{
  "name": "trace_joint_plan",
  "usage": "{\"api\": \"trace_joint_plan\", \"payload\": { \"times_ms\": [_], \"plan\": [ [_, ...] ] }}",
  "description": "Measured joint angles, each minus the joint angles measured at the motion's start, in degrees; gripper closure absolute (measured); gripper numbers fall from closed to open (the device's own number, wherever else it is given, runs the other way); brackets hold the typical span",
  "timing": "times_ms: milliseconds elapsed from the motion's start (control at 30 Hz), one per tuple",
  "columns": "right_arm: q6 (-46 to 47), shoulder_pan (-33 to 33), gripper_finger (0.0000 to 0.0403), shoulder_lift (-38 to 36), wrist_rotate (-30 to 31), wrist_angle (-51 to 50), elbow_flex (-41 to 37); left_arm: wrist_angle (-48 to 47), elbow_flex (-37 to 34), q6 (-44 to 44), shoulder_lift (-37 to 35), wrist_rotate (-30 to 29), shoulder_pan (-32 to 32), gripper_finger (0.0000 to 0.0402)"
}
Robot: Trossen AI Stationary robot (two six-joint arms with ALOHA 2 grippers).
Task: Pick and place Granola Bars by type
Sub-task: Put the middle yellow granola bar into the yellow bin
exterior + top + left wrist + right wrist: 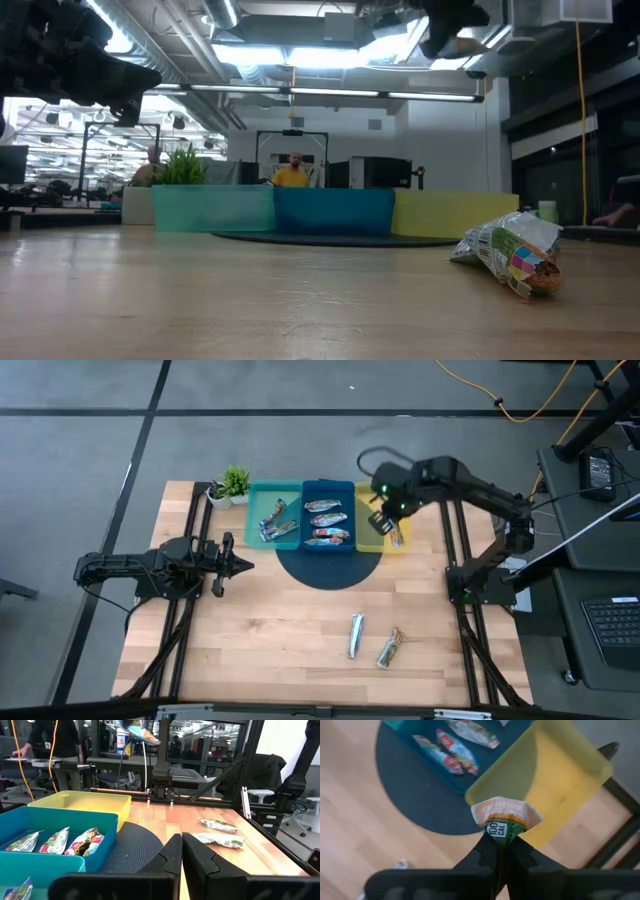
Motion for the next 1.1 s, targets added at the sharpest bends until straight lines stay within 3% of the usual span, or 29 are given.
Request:
{"api": "trace_joint_plan", "payload": {
  "times_ms": [333,533,867,1100],
  "plan": [
    [-19.29,-13.65,0.0381,0.00,-4.00,1.10,-0.02,0.00,0.01,0.00,0.00,-0.03,0.00,0.0396],
    [-27.35,-23.60,0.0391,-0.02,-6.05,11.03,-3.21,0.00,0.00,0.00,0.00,-0.07,0.00,0.0395],
    [-30.67,-32.38,0.0386,0.07,-14.08,30.72,-24.21,0.00,0.02,0.00,0.00,-0.11,0.00,0.0397],
    [-29.41,-33.94,0.0383,0.07,-14.68,41.30,-34.85,0.00,0.00,0.00,-0.02,-0.13,0.00,0.0394]
  ]
}}
